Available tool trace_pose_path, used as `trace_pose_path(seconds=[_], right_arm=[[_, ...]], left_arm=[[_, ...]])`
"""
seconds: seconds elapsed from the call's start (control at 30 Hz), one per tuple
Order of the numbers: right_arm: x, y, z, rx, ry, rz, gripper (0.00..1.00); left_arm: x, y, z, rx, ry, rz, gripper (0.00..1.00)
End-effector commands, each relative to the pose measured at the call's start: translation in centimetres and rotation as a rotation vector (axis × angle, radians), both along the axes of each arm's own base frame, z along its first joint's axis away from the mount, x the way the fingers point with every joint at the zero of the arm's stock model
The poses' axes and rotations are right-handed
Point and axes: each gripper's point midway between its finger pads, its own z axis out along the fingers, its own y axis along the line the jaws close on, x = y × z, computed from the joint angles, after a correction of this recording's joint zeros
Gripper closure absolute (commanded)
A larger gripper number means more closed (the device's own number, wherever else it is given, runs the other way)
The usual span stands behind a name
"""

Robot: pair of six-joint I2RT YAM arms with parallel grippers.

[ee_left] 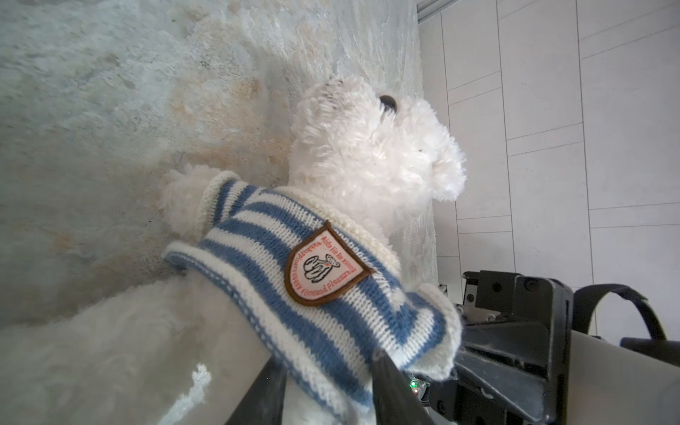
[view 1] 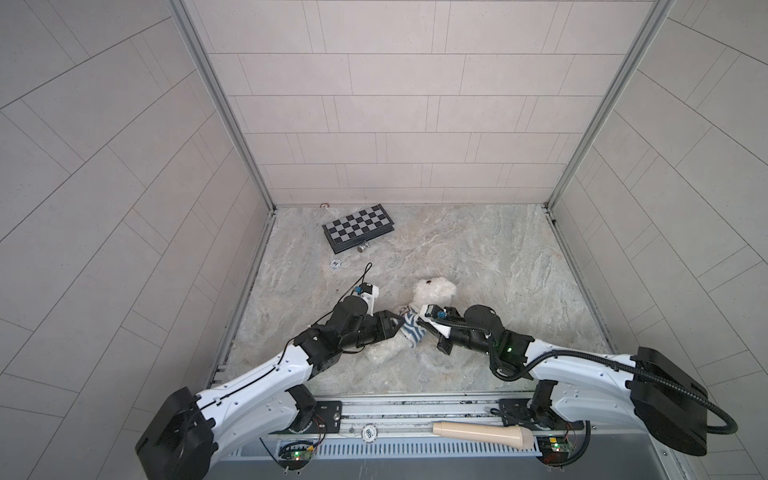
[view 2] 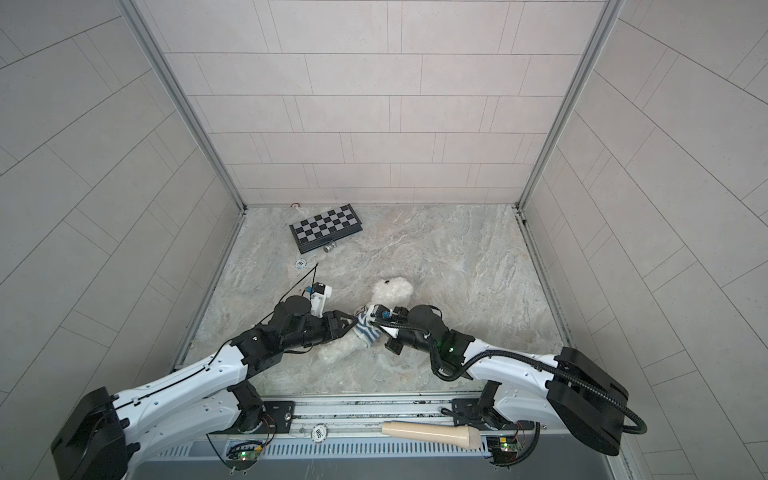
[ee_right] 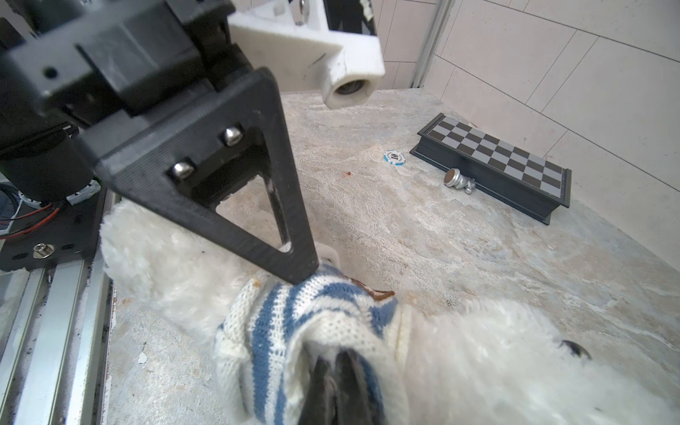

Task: Dress the teddy bear

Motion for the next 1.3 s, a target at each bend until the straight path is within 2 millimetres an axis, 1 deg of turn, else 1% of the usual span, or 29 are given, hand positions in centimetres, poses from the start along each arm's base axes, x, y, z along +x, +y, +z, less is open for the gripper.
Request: trace_pose_path(seconds=[0.0, 0.03, 0.1, 0.2, 0.3, 0.43, 0.6, 0.7, 0.77, 0.83, 0.87, 1.0, 1.1, 1.27], right_arm=[[0.0, 0.6, 1.8, 0.048, -0.037, 0.015, 1.0], [-0.1, 0.6, 1.9, 0.051, -0.038, 0.019, 1.0], [-0.6, 0.5, 2.3, 0.066, -0.055, 0.038, 1.0], [-1.7, 0.2, 3.4, 0.1, -0.097, 0.083, 1.0], [-2.6, 0.0, 4.2, 0.106, -0.124, 0.126, 1.0], [-3.4, -0.1, 5.2, 0.126, -0.145, 0.161, 1.0], [-3.9, -0.1, 6.3, 0.179, -0.172, 0.183, 1.0], [-4.7, 0.2, 6.9, 0.204, -0.177, 0.229, 1.0], [-5.3, 0.6, 7.0, 0.189, -0.177, 0.27, 1.0], [-6.2, 1.1, 5.9, 0.095, -0.18, 0.315, 1.0], [-6.3, 1.2, 5.4, 0.058, -0.18, 0.319, 1.0], [-6.0, 1.1, 3.0, -0.054, -0.149, 0.329, 1.0], [-6.4, 1.4, 2.2, -0.095, -0.148, 0.358, 1.0], [-7.1, 1.9, 1.2, -0.175, -0.142, 0.406, 1.0]], left_arm=[[0.9, -0.6, 1.4, -0.035, -0.05, 0.009, 0.8], [0.9, -0.5, 1.3, -0.032, -0.049, 0.014, 0.88], [1.0, 0.2, 0.6, 0.001, -0.041, 0.041, 1.0], [1.7, 1.4, -0.3, 0.015, -0.029, 0.083, 1.0], [2.5, 3.1, -1.2, 0.043, -0.019, 0.119, 1.0], [2.6, 4.5, -2.4, 0.104, -0.006, 0.126, 1.0], [2.3, 5.5, -4.0, 0.14, 0.014, 0.139, 1.0], [2.4, 6.0, -5.0, 0.144, 0.036, 0.149, 1.0], [2.7, 6.2, -5.2, 0.145, 0.042, 0.15, 1.0], [3.0, 6.2, -4.7, 0.133, 0.033, 0.149, 1.0], [3.1, 6.0, -4.3, 0.124, 0.023, 0.144, 1.0], [3.6, 4.6, -1.1, 0.037, -0.029, 0.114, 1.0], [4.0, 4.1, 0.9, -0.001, -0.054, 0.114, 1.0], [5.2, 3.6, 3.5, -0.089, -0.075, 0.148, 1.0]])
